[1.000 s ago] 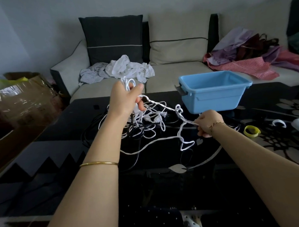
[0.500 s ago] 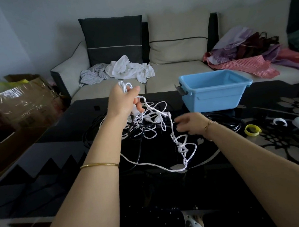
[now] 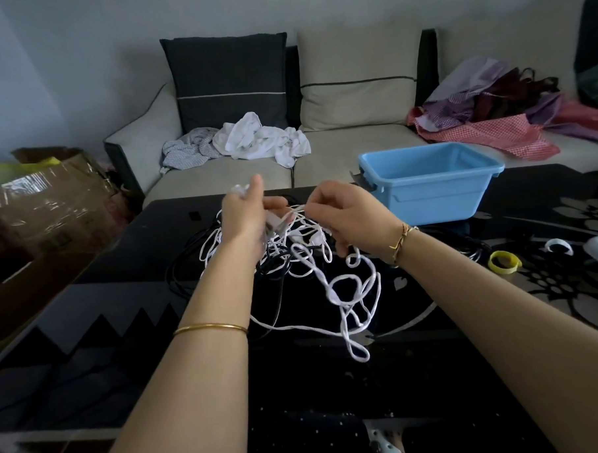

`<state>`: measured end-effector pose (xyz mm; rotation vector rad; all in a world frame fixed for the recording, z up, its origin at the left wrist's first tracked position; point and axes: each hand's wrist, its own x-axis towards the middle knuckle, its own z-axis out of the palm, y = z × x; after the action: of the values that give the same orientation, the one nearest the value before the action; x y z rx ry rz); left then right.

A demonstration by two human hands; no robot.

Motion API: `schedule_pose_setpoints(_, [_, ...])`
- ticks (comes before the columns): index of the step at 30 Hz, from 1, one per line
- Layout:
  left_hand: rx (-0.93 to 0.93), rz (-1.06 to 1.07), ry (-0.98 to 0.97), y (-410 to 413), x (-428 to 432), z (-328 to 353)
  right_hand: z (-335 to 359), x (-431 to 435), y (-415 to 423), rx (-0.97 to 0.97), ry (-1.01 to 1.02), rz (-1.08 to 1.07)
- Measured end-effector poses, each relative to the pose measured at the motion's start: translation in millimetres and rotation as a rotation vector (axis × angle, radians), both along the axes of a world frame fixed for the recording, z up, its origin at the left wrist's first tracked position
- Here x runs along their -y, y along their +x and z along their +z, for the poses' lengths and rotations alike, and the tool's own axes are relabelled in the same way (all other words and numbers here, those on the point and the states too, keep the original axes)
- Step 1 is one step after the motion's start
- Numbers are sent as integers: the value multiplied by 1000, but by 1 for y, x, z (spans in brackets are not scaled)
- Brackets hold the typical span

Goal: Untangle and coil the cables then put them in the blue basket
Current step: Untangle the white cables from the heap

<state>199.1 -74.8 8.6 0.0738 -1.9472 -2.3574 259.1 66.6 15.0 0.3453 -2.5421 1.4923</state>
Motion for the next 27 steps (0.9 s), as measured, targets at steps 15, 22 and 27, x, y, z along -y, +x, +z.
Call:
schedule_pose_setpoints(15, [82, -15, 1144, -4, 19, 9, 1, 2, 4, 175, 529, 274])
schedule_pose_setpoints(22, [176, -119, 1353, -3, 33, 12, -1, -3, 7, 179, 579, 243])
schedule_pose_setpoints(27, [152, -103, 1167, 1, 25, 10, 7, 0, 12, 144, 521, 254])
